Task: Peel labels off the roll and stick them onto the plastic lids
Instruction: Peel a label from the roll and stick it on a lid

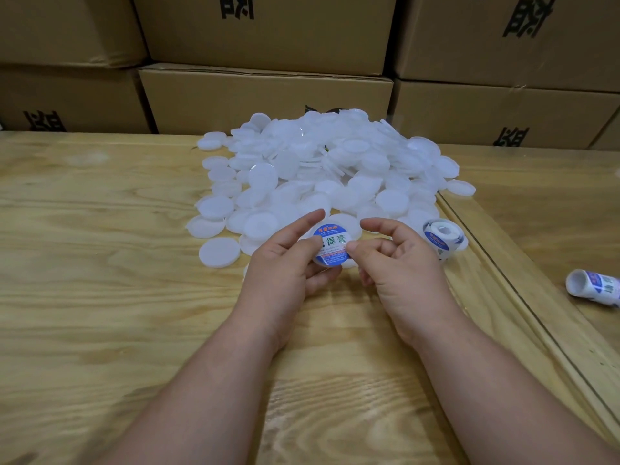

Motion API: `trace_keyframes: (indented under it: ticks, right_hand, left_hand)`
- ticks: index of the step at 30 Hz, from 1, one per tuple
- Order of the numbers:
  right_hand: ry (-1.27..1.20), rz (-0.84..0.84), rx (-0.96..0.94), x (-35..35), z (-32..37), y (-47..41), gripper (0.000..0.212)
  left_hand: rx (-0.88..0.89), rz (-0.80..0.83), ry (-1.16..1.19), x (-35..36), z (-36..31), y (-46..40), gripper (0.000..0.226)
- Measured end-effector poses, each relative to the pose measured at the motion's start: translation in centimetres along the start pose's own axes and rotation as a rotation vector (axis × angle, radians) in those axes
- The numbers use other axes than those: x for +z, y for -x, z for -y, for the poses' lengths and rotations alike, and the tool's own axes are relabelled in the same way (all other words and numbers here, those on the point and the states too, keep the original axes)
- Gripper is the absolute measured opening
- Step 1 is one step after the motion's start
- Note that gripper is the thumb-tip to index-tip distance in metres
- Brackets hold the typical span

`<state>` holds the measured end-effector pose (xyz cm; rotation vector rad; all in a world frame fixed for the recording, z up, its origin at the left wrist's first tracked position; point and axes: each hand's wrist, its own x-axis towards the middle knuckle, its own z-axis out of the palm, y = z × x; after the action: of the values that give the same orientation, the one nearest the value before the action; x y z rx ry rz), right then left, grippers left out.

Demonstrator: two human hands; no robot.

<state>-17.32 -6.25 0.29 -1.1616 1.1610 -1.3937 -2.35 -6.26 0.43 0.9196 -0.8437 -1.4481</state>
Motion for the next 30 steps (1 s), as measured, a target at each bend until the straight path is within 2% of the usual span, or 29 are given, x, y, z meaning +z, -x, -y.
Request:
trace_keyframes:
  ticks: [10, 14, 19, 27, 30]
  right_hand:
    - [0.041, -0.014, -0.005, 0.05, 0.01, 0.05, 0.027]
    - [0.097, -0.054, -0.037, 0.26, -0.16, 0.08, 0.027]
    - [0.172, -0.105, -0.1, 0.54, -0.29, 0.23, 0.024]
    - [0.205, -0.188, -0.131, 0.87, 0.01, 0.42, 0.023]
    - [0.232, -0.224, -0.139, 0.94, -0.09, 0.36, 0.022]
  left_hand:
    - [0.076, -0.013, -0.101, 0.19, 0.36, 0.1, 0.033]
    - [0.108, 0.011, -0.159, 0.08, 0.58, 0.2, 0.039]
    - [0.123, -0.005, -0.149, 0.25, 0.68, 0.25, 0.043]
    - [0.11, 0.056, -0.17, 0.28, 0.77, 0.18, 0.045]
    - [0.101, 0.073, -0.154, 0.29, 0.67, 0.29, 0.039]
